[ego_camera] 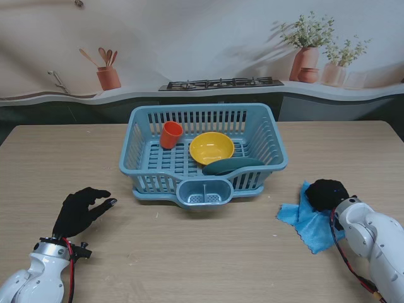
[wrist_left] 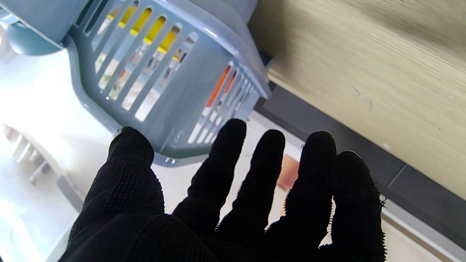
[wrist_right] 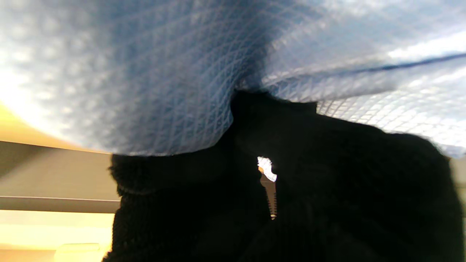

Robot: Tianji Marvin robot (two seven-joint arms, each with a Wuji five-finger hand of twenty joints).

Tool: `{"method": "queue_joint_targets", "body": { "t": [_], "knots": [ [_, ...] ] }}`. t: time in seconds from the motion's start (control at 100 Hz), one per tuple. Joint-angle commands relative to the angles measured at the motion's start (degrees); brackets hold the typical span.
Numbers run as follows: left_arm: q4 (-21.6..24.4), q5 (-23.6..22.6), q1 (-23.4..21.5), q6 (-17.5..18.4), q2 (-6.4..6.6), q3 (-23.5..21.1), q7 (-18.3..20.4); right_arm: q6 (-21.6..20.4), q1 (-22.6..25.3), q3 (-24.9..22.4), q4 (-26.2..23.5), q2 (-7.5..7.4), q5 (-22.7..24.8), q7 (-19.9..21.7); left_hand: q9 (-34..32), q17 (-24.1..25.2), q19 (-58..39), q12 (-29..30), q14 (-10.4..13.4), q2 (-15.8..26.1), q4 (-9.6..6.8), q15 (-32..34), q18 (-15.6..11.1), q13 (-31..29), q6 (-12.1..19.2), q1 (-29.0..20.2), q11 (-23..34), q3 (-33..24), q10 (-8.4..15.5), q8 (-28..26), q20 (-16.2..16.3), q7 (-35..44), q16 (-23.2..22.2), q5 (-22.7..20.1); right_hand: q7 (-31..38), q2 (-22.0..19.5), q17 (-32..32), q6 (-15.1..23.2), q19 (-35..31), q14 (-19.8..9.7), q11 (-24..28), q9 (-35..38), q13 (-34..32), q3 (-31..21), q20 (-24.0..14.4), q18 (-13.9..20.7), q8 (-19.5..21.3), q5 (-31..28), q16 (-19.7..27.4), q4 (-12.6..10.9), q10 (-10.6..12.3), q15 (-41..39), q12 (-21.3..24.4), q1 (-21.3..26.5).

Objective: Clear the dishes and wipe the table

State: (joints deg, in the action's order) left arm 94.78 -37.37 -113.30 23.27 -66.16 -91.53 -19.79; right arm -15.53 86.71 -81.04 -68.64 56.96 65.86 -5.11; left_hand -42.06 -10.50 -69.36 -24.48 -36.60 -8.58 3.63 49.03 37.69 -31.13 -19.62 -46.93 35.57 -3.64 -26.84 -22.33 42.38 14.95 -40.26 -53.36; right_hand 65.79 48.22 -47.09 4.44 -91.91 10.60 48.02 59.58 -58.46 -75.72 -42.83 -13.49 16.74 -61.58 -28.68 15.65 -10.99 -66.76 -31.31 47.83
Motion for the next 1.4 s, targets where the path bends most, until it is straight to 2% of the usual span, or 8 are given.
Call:
{"method": "queue_joint_targets", "body": {
  "t": [0.0,0.18,0.46,0.6,0.73,1.0,1.19,1.39],
  "knots": [
    [-0.1,0.2,0.1,0.0,-0.03,0.1,0.7,1.0,-0.8,1.4,2.6,-0.2,0.4,0.7,-0.1,0.3,-0.8,-0.1,-2.6,2.6,-1.82,1.0,0.8,-0.7,0.7,-2.7,-0.2,1.9,-1.3,-0.4,0.8,-0.9,-0.7,-2.0,-3.3,0.6,0.7,-0.7,0.2,1.0,-0.4,1.8,-0.4,-1.9,-0.7,2.9,-1.4,-1.9,-0.2,-0.1,1.6,-1.0,0.8,1.3],
    [-0.2,0.0,0.2,0.1,-0.09,0.2,0.2,5.0,-7.7,8.8,8.8,-0.09,-1.7,-1.5,-0.1,0.4,-0.7,-0.1,-2.6,2.6,-1.84,0.9,0.8,-0.6,0.7,-2.8,-0.2,2.0,-1.3,-0.4,0.8,-0.9,-0.7,-2.0,-3.3,0.4,0.7,-0.6,0.0,1.0,-0.4,1.7,-0.4,-1.8,-0.9,3.1,-1.4,-1.8,-0.3,-0.2,1.5,-1.0,0.6,1.4],
    [-0.2,0.1,0.1,0.1,-0.13,0.1,0.1,11.3,-21.1,25.2,18.1,1.07,-8.4,-3.0,-0.1,0.4,-0.7,-0.1,-2.6,2.7,-1.85,1.0,0.8,-0.7,0.7,-2.9,-0.1,2.2,-1.3,-0.4,0.8,-0.9,-0.7,-2.0,-3.4,-0.1,0.9,-0.4,0.1,0.7,-0.3,1.4,-0.2,-1.4,-1.0,3.4,-1.2,-1.7,-0.6,-0.2,1.7,-1.0,0.5,1.3],
    [-0.2,-0.1,0.0,0.3,-0.2,0.1,-0.4,12.7,-23.5,28.9,18.9,1.75,-11.0,-2.1,-0.1,0.3,-0.8,-0.1,-2.7,2.7,-1.86,0.9,0.8,-0.6,0.7,-2.9,-0.2,2.2,-1.3,-0.4,0.8,-0.9,-0.7,-2.0,-3.5,-0.2,0.9,-0.4,0.1,0.7,-0.1,1.3,-0.1,-1.3,-1.1,3.5,-1.2,-1.6,-0.6,-0.2,1.6,-1.1,0.6,1.3],
    [-0.2,-0.3,-0.1,0.6,-0.25,-0.1,-0.8,10.4,-21.2,26.3,15.3,1.25,-9.7,1.1,-0.1,0.3,-0.8,-0.1,-2.5,2.7,-1.87,1.0,0.8,-0.7,0.7,-2.9,-0.1,2.3,-1.3,-0.4,0.8,-0.9,-0.7,-2.0,-3.5,-0.1,0.7,-0.4,0.0,0.7,-0.1,1.4,-0.3,-1.3,-1.1,3.5,-1.1,-1.6,-0.6,-0.2,1.6,-1.1,0.7,1.3],
    [0.0,-0.2,-0.4,0.9,-0.24,-0.3,-0.6,0.7,-9.0,11.8,4.6,-0.34,-3.4,7.2,-0.1,0.4,-0.8,-0.1,-2.6,2.8,-1.88,1.0,0.8,-0.6,0.6,-3.0,-0.2,2.4,-1.3,-0.4,0.8,-0.9,-0.7,-2.1,-3.4,0.0,0.6,-0.5,-0.1,0.8,-0.1,1.5,-0.5,-1.4,-1.1,3.2,-1.0,-1.6,-0.6,-0.2,1.5,-1.1,0.7,1.3],
    [0.0,0.0,-0.4,0.8,-0.15,-0.3,0.0,-5.4,-0.2,1.7,-2.8,-0.59,-1.0,9.8,-0.1,0.4,-0.8,-0.1,-2.6,2.8,-1.89,1.0,0.8,-0.7,0.7,-3.0,-0.2,2.6,-1.3,-0.4,0.8,-0.9,-0.7,-2.1,-3.4,0.0,0.6,-0.5,-0.1,0.9,-0.1,1.6,-0.4,-1.4,-1.2,3.3,-1.0,-1.5,-0.6,-0.2,1.4,-1.1,0.7,1.3],
    [-0.2,0.2,-0.3,0.9,-0.12,-0.3,0.3,-8.9,6.4,-6.1,-7.7,-0.49,0.3,10.4,-0.1,0.4,-0.8,-0.1,-2.6,2.9,-1.91,1.0,0.8,-0.7,0.7,-3.1,-0.1,2.6,-1.4,-0.4,0.8,-0.9,-0.7,-2.0,-3.3,0.1,0.7,-0.6,-0.2,1.0,-0.1,1.5,-0.5,-1.5,-1.2,3.0,-1.0,-1.5,-0.6,-0.2,1.4,-1.1,0.6,1.4]
  ]
}}
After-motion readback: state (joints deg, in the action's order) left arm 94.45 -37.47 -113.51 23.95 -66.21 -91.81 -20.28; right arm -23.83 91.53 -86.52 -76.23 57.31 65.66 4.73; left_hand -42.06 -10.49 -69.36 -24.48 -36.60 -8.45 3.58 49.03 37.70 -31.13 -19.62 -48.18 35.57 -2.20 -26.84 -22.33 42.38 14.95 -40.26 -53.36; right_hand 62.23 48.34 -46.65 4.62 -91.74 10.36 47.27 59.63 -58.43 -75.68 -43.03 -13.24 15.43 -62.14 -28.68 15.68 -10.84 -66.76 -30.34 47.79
